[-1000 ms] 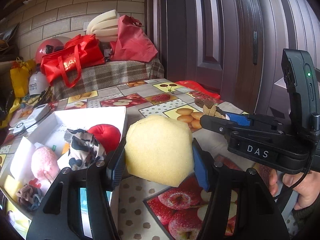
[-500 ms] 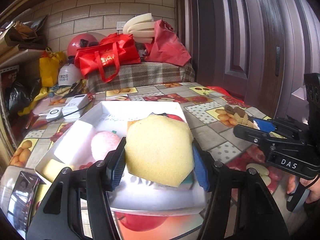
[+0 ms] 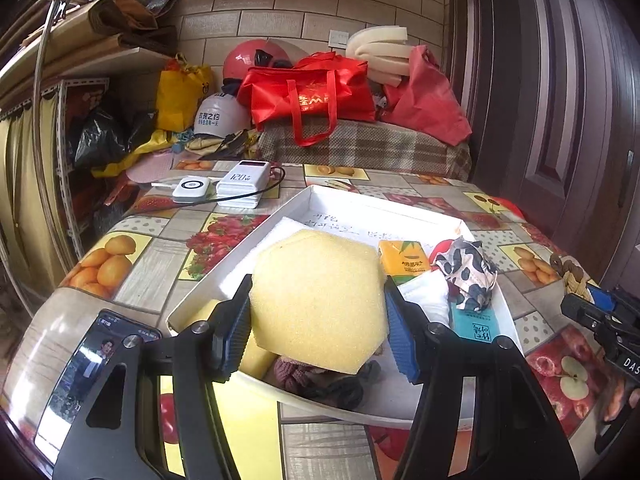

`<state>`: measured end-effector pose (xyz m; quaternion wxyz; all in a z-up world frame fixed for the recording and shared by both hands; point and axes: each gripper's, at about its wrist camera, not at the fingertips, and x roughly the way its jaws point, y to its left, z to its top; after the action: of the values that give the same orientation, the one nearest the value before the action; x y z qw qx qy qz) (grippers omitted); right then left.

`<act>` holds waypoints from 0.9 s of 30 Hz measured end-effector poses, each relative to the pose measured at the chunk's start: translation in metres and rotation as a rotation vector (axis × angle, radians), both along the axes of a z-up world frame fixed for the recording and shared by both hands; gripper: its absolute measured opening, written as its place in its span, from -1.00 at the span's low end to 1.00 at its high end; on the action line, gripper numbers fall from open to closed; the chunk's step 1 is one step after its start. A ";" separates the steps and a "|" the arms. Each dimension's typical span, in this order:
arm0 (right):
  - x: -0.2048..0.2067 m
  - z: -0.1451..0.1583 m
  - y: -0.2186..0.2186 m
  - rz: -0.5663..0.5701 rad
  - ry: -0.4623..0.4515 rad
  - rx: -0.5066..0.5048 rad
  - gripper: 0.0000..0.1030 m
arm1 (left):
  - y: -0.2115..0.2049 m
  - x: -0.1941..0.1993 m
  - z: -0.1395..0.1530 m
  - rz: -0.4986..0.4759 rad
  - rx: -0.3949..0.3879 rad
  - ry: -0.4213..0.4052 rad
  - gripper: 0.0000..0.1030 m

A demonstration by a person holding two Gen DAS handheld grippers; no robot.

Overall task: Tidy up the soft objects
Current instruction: 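Carry the beige rope knot and yellow sponge over the white tray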

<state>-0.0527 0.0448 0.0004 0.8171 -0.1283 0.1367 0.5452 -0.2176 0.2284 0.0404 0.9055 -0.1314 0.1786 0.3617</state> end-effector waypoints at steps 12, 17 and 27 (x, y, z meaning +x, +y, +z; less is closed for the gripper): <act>-0.027 0.000 0.043 0.105 -0.048 -0.042 -0.27 | 0.001 0.003 0.000 -0.005 0.000 0.015 0.17; -0.022 -0.001 0.054 0.112 -0.015 -0.056 -0.27 | 0.004 0.006 0.000 -0.009 -0.001 0.017 0.17; -0.012 -0.008 0.085 0.154 0.078 -0.135 -0.27 | 0.022 0.033 0.000 -0.030 -0.015 0.037 0.17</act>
<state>-0.0646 0.1296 -0.0075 0.7562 -0.1721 0.1946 0.6006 -0.1846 0.2505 0.0401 0.9063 -0.1291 0.1998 0.3493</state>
